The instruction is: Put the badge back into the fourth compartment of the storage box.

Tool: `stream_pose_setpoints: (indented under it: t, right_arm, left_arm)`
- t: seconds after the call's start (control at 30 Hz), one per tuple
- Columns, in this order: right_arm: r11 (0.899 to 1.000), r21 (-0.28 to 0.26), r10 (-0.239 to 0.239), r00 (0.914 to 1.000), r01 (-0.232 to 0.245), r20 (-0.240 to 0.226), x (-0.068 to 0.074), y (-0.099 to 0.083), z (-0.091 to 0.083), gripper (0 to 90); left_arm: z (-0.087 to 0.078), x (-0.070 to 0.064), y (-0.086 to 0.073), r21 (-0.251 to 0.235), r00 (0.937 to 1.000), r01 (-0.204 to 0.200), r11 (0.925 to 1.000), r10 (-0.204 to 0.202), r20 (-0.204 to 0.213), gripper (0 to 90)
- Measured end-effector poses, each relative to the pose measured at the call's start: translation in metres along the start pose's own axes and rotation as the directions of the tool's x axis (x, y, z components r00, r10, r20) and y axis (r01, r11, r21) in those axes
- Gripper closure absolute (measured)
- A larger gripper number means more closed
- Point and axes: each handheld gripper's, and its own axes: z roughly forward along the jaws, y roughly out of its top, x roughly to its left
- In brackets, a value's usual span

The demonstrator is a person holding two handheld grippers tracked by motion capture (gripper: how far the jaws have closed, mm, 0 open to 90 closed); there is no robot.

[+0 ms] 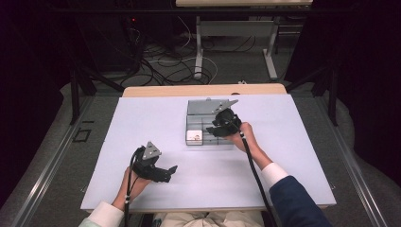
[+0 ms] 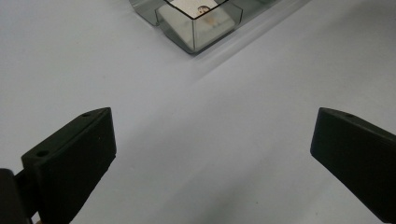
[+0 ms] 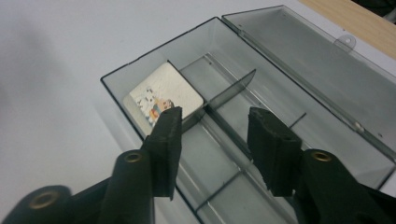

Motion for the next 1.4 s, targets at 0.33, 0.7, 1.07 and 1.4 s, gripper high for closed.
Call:
stream_pose_setpoints:
  t: [0.33, 0.7, 1.07, 1.4]
  right_arm:
    - [0.999, 0.011, 0.036, 0.9987, -0.036, -0.036, -0.002, -0.035, -0.029, 22.6]
    - [0.999, 0.016, 0.031, 0.9947, -0.029, -0.098, 0.004, -0.057, -0.062, 6.6]
    - [0.996, -0.038, 0.078, 0.9947, -0.08, -0.067, 0.006, -0.089, -0.093, 0.7]
    - [0.994, -0.053, 0.092, 0.9942, -0.095, -0.056, 0.014, -0.107, -0.105, 0.0]
  left_arm:
    - [0.002, 0.0, 0.0, 0.002, 1.0, 0.0, 1.0, 0.0, 0.004, 0.0]
    - [-0.001, 0.002, 0.0, 0.001, 1.0, -0.004, 1.0, 0.004, 0.0, 0.0]
    - [0.0, 0.0, 0.0, 0.001, 0.9999, -0.01, 0.9999, 0.01, -0.002, 0.0]
    - [0.001, 0.0, 0.0, 0.007, 0.9998, -0.022, 0.9997, 0.022, -0.001, 0.0]
